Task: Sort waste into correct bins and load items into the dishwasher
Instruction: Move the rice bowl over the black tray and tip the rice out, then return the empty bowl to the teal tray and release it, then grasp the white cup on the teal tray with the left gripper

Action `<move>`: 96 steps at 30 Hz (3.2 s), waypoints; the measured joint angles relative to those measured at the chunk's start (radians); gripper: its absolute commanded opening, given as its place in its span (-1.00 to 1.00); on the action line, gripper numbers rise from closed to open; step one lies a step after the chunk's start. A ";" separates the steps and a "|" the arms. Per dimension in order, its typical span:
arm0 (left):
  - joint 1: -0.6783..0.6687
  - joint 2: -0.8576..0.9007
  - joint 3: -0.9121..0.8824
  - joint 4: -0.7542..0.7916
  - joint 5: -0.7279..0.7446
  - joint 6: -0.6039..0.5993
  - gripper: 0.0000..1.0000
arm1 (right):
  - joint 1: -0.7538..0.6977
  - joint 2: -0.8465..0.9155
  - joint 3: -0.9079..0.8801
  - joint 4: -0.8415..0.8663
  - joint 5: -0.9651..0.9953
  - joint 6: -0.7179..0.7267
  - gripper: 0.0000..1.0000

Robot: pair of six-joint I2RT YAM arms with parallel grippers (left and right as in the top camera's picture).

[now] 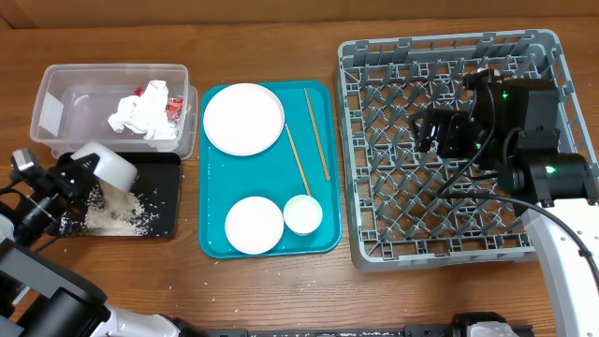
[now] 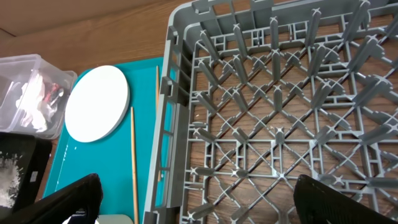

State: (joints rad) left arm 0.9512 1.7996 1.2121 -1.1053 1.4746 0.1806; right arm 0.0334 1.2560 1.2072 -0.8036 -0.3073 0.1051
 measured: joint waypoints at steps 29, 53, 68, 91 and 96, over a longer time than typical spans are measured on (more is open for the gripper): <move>-0.003 0.000 -0.003 0.254 -0.032 -0.457 -0.92 | 0.000 0.000 0.000 -0.003 0.000 0.000 0.99; -0.591 -0.170 0.200 0.230 -0.585 -0.481 -0.92 | 0.000 0.000 0.000 -0.020 -0.003 0.000 0.99; -1.246 -0.021 0.234 0.079 -1.352 -0.409 -0.92 | 0.000 0.000 0.000 -0.020 -0.003 0.000 0.99; -1.292 0.141 0.438 -0.171 -1.442 -0.332 0.05 | 0.000 0.000 0.000 -0.019 -0.003 0.000 0.99; -1.329 0.138 0.493 -0.205 -1.342 -0.163 0.12 | 0.000 0.000 0.000 -0.020 -0.002 0.000 0.99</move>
State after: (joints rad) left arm -0.3779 1.9377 1.7054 -1.3102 0.1326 0.0177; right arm 0.0334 1.2560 1.2072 -0.8234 -0.3096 0.1051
